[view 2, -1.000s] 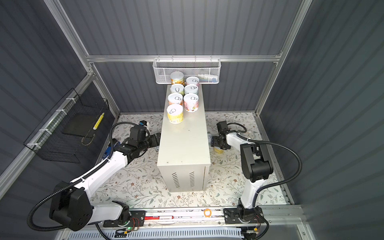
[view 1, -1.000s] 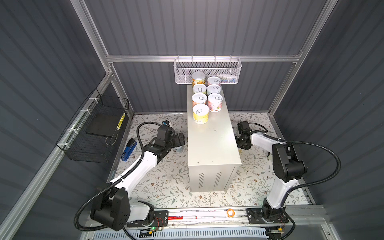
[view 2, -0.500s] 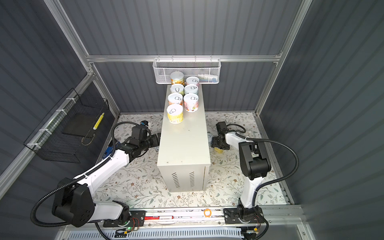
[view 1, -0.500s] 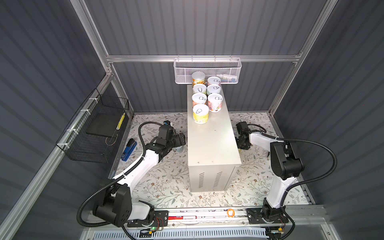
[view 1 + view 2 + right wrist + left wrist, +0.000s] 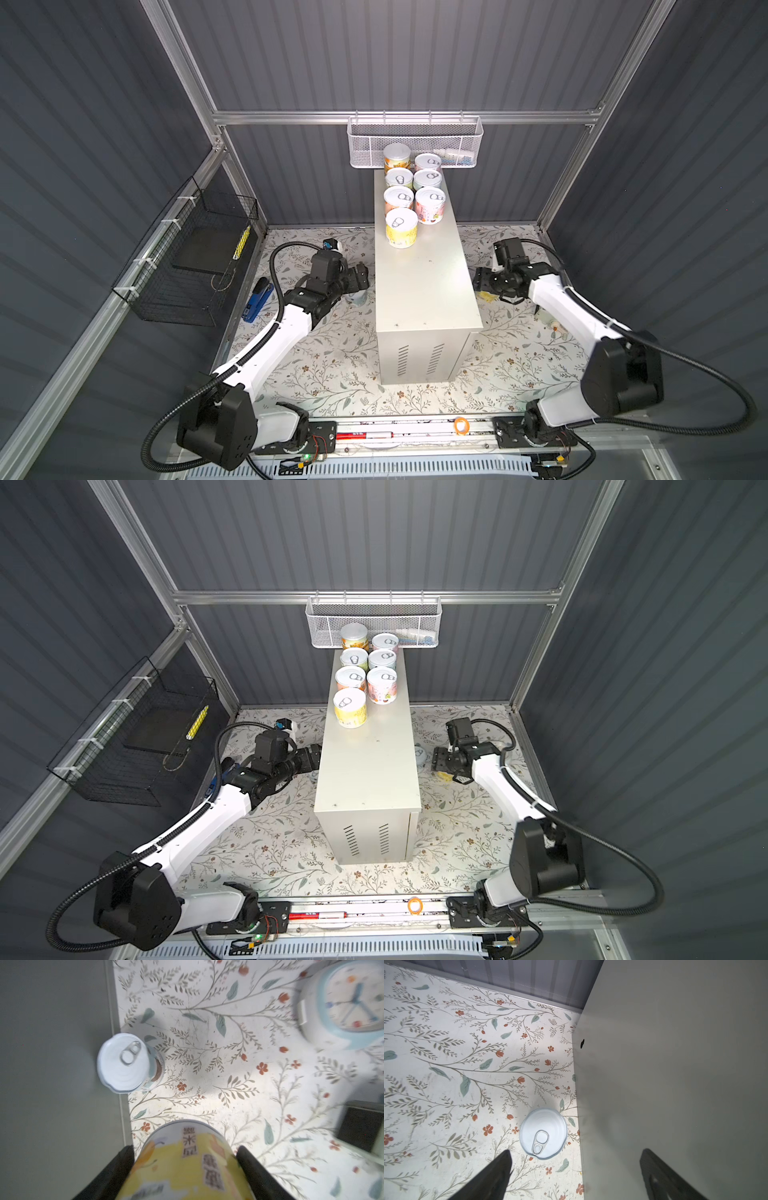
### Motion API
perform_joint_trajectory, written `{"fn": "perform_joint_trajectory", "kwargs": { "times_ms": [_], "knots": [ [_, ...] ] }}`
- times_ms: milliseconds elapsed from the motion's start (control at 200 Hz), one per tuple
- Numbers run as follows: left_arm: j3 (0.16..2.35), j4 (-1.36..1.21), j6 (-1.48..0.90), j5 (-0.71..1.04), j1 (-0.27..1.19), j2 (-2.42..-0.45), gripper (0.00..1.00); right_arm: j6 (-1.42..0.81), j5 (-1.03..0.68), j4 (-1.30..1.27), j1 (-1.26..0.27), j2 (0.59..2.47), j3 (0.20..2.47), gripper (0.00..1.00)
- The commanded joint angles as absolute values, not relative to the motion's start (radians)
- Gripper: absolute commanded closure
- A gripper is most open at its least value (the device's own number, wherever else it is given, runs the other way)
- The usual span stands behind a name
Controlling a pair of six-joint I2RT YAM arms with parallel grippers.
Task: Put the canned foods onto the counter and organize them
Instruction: 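Lower the right gripper onto the yellow-labelled floor can and grasp it, then lift the yellow-labelled can up onto the cabinet top with the right gripper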
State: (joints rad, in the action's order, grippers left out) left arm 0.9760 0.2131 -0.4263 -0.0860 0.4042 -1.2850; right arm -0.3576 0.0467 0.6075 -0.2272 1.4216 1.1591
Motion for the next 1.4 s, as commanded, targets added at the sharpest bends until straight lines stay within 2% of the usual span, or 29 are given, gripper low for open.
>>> {"fn": "perform_joint_trajectory", "kwargs": {
  "times_ms": [0, 310, 665, 850, 1031, 1391],
  "knots": [
    [0.964, 0.250, -0.393, -0.113, 0.399, -1.259, 0.03, -0.340, 0.120, 0.750, -0.253, 1.316, 1.257, 1.00],
    [0.961, 0.259, -0.376, -0.147, 0.399, -1.253, 0.03, -0.287, 0.270, 1.011, -0.369, 1.272, 1.656, 1.00],
    [0.958, 0.251, -0.376, -0.119, 0.399, -1.250, 0.03, -0.211, 0.284, 1.252, -0.518, 1.501, 2.220, 1.00],
    [0.967, 0.256, -0.373, -0.107, 0.399, -1.256, 0.03, -0.187, 0.284, 1.326, -0.600, 1.619, 2.430, 1.00],
    [0.967, 0.259, -0.373, -0.107, 0.399, -1.253, 0.03, -0.176, 0.278, 1.336, -0.649, 1.681, 2.522, 1.00],
    [0.963, 0.267, -0.377, -0.109, 0.399, -1.244, 0.03, -0.183, 0.205, 1.285, -0.695, 1.759, 2.522, 1.00]
  ]
}}
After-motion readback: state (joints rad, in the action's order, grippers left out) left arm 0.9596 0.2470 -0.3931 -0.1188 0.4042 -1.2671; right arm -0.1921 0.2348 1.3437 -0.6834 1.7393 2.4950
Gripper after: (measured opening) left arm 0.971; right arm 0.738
